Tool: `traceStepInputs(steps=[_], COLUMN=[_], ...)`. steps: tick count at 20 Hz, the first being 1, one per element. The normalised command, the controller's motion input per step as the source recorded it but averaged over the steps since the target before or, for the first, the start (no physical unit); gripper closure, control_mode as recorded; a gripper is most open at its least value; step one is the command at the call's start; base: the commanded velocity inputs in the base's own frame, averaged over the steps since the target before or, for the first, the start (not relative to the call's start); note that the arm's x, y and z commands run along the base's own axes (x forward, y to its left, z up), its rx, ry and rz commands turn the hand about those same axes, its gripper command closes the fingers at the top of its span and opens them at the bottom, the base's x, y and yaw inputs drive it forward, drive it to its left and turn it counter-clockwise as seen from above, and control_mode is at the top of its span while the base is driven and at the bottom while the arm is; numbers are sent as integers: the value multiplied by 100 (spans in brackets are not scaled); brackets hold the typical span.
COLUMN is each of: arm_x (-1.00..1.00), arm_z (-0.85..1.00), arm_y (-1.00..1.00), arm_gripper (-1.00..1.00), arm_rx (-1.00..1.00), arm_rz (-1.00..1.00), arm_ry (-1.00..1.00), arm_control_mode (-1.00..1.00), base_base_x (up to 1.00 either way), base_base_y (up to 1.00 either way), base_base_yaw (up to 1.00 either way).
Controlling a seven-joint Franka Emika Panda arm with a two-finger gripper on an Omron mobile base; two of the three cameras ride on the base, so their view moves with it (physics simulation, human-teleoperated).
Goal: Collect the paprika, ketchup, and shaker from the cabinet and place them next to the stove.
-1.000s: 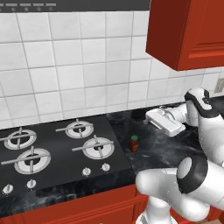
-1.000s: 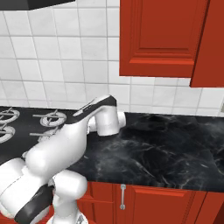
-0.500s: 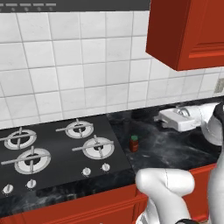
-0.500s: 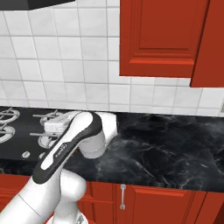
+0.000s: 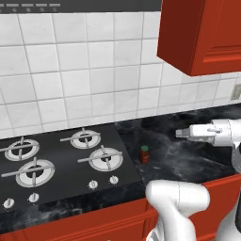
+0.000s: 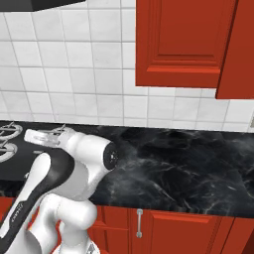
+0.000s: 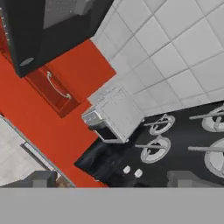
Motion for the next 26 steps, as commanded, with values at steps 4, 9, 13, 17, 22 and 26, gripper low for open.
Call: traceStepInputs(steps=[4,9,13,17,22,26], arm_x=[-39,-38,-6,-7,-34,0], arm_z=[12,-3,-16,-19,-13,0], arm_y=[0,8,55,19,11,0], arm_gripper=[-100,-100,-100,-100,-100,-100], arm_rx=[-21,-33,-24,-9,-5,0], arm_rz=[-32,-32,-19,0,0,0], arm_ry=[33,28,13,1,-6,0], arm_control_mode=[-100,-100,-100,-100,-100,100], base_base_x=[0,0,0,0,0,-82], base_base_y=[0,0,0,0,0,27], base_base_yaw=[0,0,0,0,0,-3])
